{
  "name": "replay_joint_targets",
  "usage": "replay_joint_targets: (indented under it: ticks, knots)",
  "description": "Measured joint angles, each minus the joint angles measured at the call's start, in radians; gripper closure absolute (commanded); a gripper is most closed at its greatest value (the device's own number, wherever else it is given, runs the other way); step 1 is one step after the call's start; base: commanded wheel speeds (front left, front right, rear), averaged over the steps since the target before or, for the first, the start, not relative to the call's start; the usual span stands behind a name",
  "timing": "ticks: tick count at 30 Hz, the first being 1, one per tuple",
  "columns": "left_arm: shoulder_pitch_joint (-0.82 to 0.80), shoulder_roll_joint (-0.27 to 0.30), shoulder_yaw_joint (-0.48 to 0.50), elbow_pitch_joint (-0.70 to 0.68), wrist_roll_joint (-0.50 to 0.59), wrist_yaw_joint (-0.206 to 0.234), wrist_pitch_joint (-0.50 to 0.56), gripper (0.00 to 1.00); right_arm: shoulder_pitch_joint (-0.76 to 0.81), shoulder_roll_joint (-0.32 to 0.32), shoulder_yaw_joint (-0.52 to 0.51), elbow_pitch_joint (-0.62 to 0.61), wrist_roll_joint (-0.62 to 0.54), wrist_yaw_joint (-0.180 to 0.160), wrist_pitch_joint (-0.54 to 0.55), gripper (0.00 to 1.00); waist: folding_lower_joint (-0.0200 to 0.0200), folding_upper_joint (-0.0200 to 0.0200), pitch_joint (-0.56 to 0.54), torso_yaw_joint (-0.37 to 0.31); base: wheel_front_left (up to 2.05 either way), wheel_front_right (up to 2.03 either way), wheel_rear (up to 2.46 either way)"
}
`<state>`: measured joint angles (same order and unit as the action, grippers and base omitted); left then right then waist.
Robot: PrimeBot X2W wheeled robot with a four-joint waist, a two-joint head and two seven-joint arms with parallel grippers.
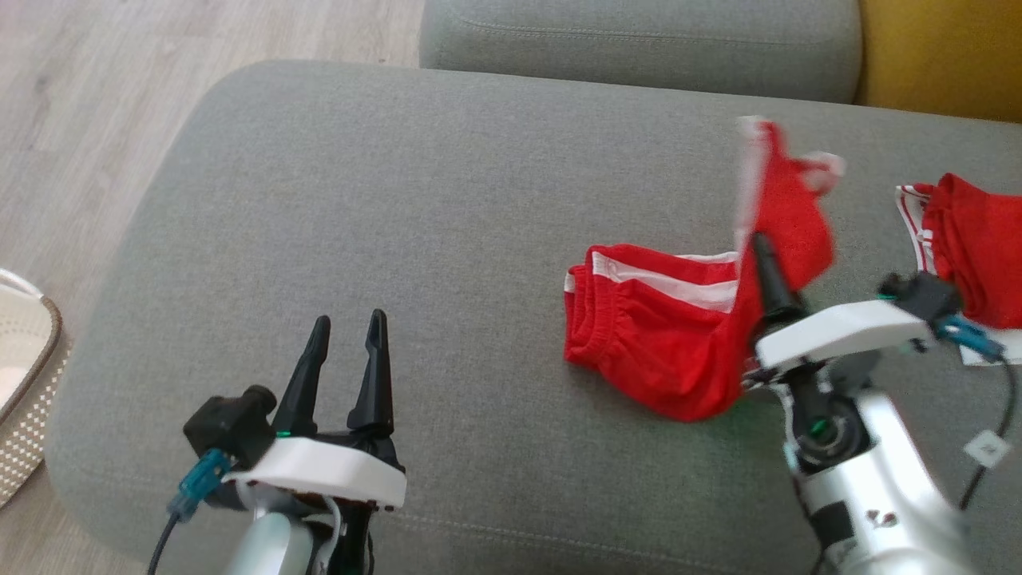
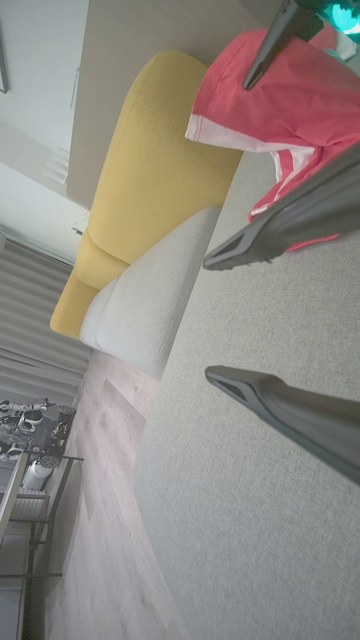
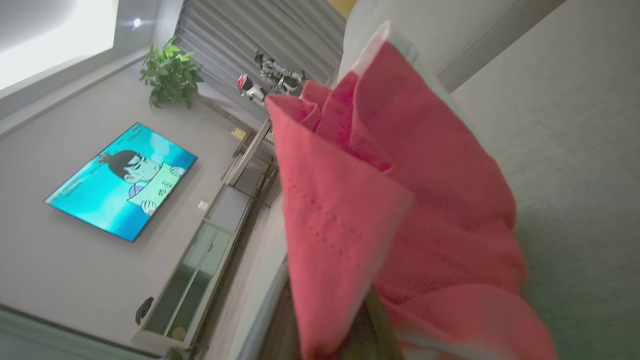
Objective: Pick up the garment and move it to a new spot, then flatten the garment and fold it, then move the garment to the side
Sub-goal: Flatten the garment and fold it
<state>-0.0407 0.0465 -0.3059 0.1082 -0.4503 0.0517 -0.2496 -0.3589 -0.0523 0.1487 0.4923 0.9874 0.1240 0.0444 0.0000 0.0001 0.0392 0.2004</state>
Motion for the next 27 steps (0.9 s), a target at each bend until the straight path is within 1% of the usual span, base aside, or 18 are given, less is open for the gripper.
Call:
replay_joint_targets:
  ticks: [1,9,16,21,22,23,24,27]
  knots:
    - [0.0,0.0,0.0,0.0,0.0,0.0,0.0,0.0,0.0,0.0,0.0,0.0,0.0,0.0,0.0,1.0,0.0,0.0,0.0,0.0,0.0,0.0,0.0]
    - [0.0,0.0,-0.003,0.0,-0.001,0.0,0.0,0.0,0.006,-0.001,0.144,-0.01,0.016,0.0,0.005,1.0,0.0,0.0,0.009,0.024,0.0,0.0,0.0]
    - [0.0,0.0,-0.005,-0.001,-0.004,0.001,0.0,0.0,0.006,-0.002,0.255,0.037,0.016,0.0,0.006,1.0,0.0,0.0,0.016,0.046,0.0,0.0,0.0]
    - [0.0,0.0,-0.009,-0.003,-0.011,0.002,0.0,0.0,0.006,-0.002,0.307,0.081,0.016,0.0,0.002,1.0,0.0,0.0,0.027,0.058,0.0,0.0,0.0]
    - [0.0,0.0,-0.01,-0.003,-0.012,0.002,0.0,0.0,0.005,-0.002,0.313,0.094,0.009,0.0,-0.004,0.75,0.0,0.0,0.03,0.06,0.0,0.0,0.0]
    - [0.0,0.0,-0.01,-0.003,-0.012,0.002,0.0,0.0,0.005,-0.002,0.32,0.105,0.003,0.0,-0.009,0.12,0.0,0.0,0.032,0.063,0.0,0.0,0.0]
    - [0.0,0.0,-0.011,-0.003,-0.012,0.003,0.0,0.0,0.005,-0.003,0.329,0.111,0.005,0.0,-0.01,0.0,0.0,0.0,0.033,0.065,0.0,0.0,0.0]
    - [0.0,0.0,-0.011,-0.003,-0.012,0.002,0.0,0.0,0.005,-0.003,0.361,0.122,0.007,0.0,-0.011,0.0,0.0,0.0,0.033,0.069,0.0,0.0,0.0]
